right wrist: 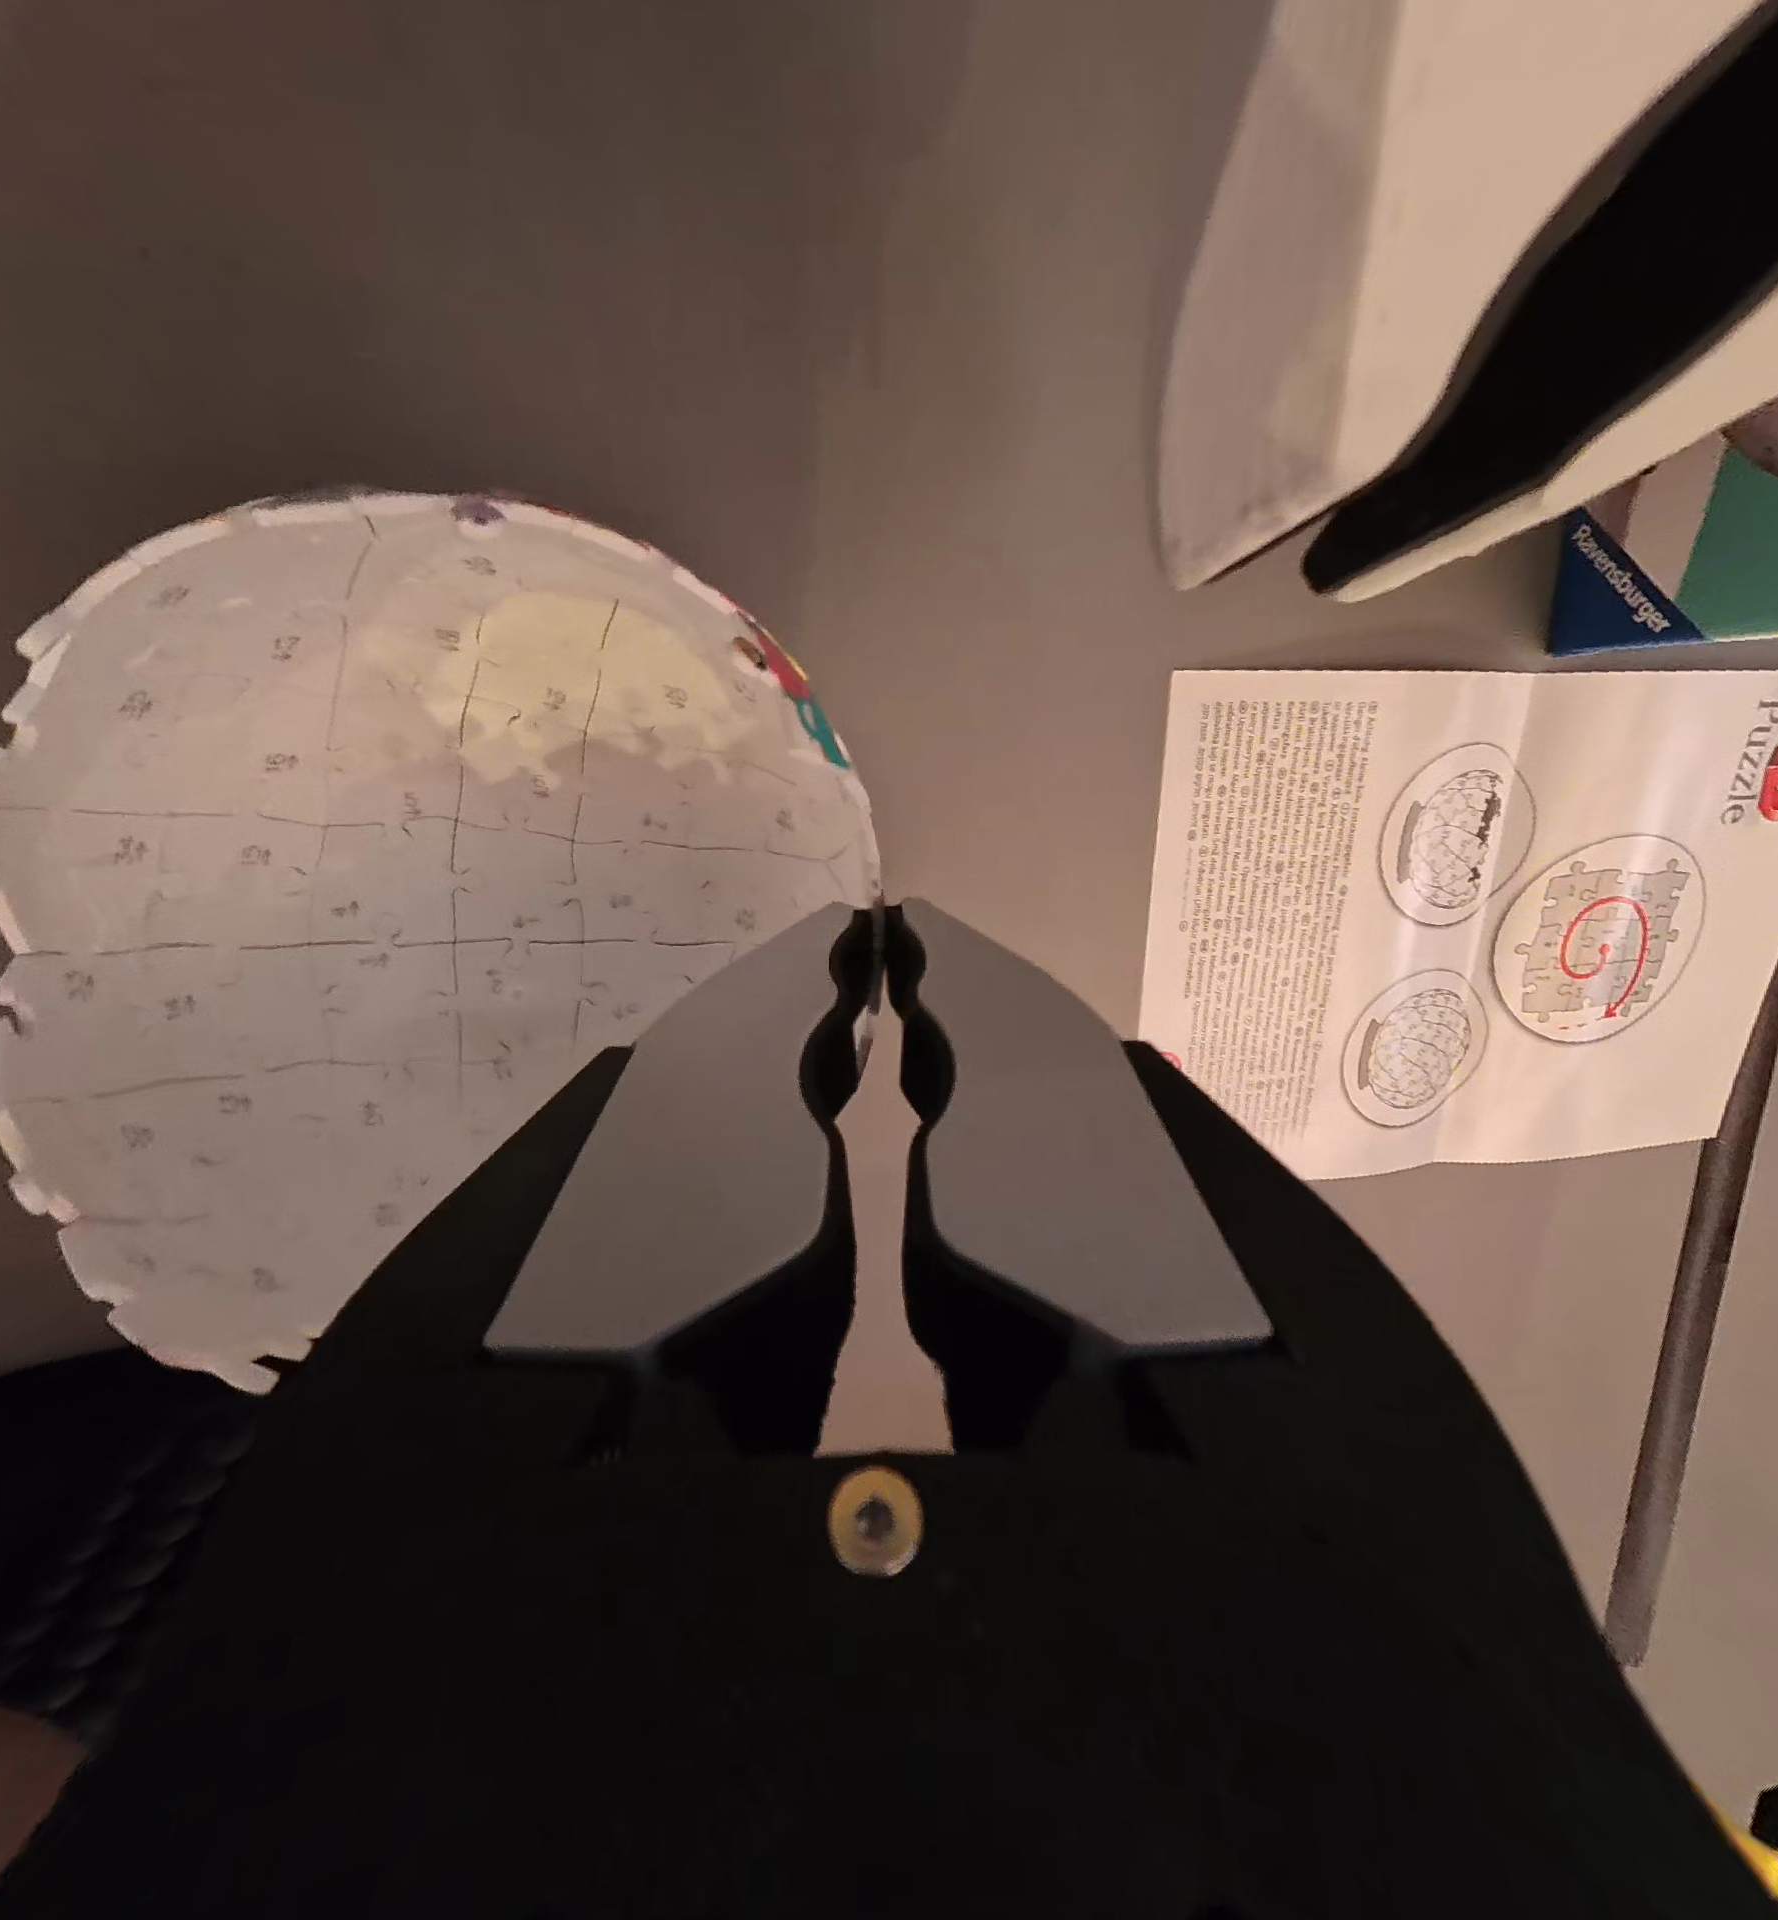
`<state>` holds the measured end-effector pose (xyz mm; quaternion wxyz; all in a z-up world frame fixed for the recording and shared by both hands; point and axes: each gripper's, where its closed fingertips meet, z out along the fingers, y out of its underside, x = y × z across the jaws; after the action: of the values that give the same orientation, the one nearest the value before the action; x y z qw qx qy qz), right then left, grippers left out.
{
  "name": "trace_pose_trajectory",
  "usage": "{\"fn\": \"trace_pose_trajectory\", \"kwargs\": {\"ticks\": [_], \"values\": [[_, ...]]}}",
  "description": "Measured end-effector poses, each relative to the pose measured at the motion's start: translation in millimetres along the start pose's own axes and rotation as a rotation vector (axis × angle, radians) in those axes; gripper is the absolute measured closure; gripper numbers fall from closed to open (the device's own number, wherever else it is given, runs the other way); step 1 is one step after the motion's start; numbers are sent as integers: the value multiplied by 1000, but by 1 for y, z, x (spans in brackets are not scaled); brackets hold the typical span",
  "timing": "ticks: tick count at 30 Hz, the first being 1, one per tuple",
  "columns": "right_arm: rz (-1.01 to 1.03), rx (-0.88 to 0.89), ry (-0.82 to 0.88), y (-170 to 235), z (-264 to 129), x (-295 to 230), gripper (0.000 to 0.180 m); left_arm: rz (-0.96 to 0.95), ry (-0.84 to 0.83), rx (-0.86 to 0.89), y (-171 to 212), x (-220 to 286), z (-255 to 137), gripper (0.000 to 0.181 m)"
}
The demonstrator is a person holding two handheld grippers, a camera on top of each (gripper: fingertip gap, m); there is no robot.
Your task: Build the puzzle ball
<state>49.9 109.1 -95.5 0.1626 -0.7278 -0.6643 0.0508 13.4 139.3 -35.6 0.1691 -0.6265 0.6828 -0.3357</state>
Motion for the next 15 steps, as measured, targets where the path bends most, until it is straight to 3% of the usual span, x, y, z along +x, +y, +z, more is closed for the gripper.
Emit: {"fn": "trace_pose_trajectory", "kwargs": {"ticks": [7, 9, 15], "values": [[-21, 23, 22, -5, -3, -1, 176, 0, 7, -6, 0, 3, 1, 167], [-10, 40, 45, -6, -9, 2, 166, 2, 6, -3, 0, 4, 0, 167], [60, 348, 144, -15, -62, 8, 156, -11, -2, 36, 3, 8, -5, 166]]}}
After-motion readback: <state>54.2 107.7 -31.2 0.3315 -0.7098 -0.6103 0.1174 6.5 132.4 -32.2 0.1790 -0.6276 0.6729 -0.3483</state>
